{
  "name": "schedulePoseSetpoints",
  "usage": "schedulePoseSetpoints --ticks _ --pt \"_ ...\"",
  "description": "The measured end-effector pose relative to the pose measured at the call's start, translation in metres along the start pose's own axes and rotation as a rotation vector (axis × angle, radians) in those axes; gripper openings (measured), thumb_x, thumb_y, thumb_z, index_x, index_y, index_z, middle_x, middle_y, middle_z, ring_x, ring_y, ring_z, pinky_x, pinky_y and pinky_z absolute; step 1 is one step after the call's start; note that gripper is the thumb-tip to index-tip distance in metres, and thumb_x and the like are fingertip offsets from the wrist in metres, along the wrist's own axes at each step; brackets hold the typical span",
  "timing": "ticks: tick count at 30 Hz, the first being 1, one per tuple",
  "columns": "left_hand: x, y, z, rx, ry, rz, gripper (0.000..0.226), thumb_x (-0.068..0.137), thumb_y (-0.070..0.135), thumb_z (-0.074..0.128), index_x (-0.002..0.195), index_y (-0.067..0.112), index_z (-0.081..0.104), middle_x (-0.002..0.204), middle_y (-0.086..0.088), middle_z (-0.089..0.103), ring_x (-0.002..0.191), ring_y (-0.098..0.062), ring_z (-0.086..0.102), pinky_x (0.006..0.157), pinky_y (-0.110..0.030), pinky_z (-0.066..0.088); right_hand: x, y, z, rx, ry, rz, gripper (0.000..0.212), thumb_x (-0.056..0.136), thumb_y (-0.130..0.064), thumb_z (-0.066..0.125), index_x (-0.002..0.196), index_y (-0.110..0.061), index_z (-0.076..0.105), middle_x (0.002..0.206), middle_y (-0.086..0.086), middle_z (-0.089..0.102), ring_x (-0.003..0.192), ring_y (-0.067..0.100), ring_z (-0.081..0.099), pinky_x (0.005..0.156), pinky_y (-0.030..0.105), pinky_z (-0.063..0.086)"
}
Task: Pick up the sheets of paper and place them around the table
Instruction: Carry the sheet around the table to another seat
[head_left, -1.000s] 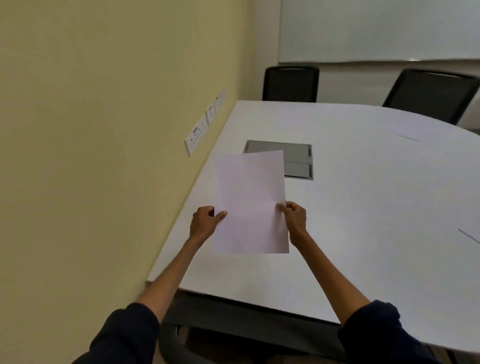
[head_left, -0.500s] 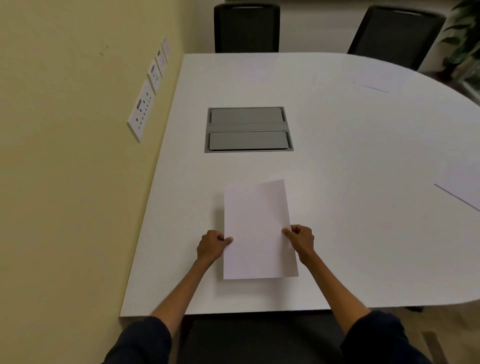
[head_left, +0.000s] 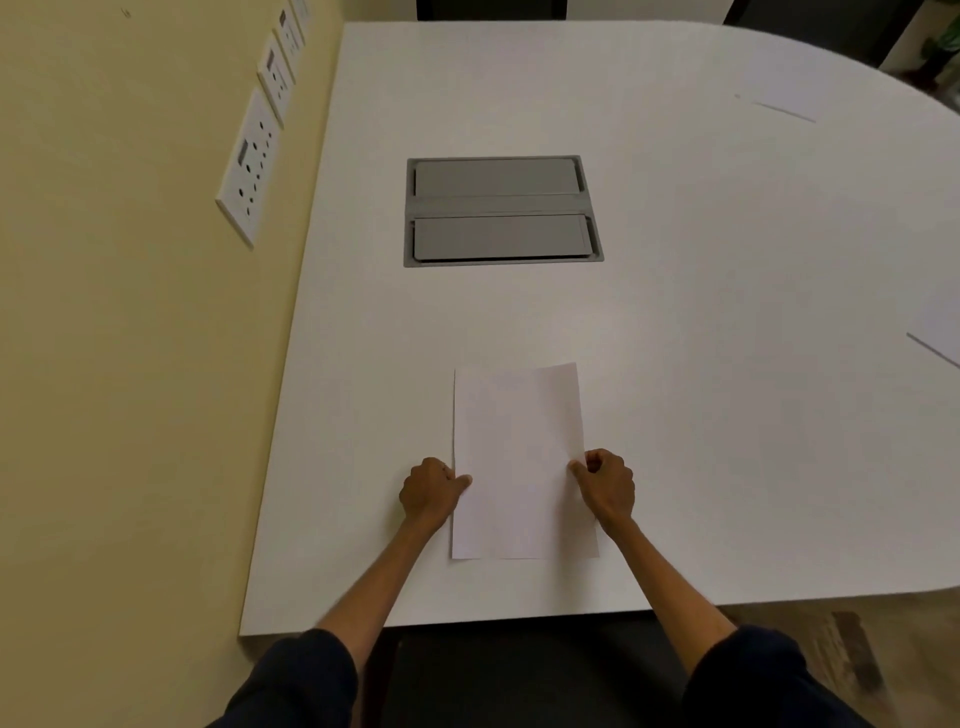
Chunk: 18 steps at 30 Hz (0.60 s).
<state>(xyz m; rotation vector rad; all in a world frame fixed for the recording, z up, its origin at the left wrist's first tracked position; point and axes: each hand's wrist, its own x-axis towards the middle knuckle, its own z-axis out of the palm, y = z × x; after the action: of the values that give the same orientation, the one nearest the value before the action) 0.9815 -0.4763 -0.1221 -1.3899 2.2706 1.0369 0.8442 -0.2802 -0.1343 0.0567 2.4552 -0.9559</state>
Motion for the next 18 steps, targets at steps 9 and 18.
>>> schedulePoseSetpoints --ticks 9,18 --pt "0.007 -0.011 0.006 0.143 0.000 -0.002 0.052 0.085 0.054 0.065 0.100 0.004 0.066 0.101 -0.011 0.071 0.093 -0.029 0.068 0.068 -0.030 0.046 0.002 0.005 -0.001 -0.201 0.019 -0.146 0.032 0.086 -0.030 0.064 0.113 -0.013 0.057 0.100 0.001 0.068 0.086 0.021 0.063 0.073 0.030 0.047" --pt "0.004 -0.016 0.010 0.249 0.266 0.345 0.067 0.078 0.060 0.067 0.122 0.014 0.047 0.108 -0.005 0.067 0.101 -0.024 0.065 0.077 -0.033 0.044 0.007 0.012 -0.011 -0.438 -0.071 -0.441 0.068 0.087 -0.042 0.066 0.146 -0.020 0.039 0.149 0.002 0.039 0.139 0.021 0.036 0.108 0.042 0.034"
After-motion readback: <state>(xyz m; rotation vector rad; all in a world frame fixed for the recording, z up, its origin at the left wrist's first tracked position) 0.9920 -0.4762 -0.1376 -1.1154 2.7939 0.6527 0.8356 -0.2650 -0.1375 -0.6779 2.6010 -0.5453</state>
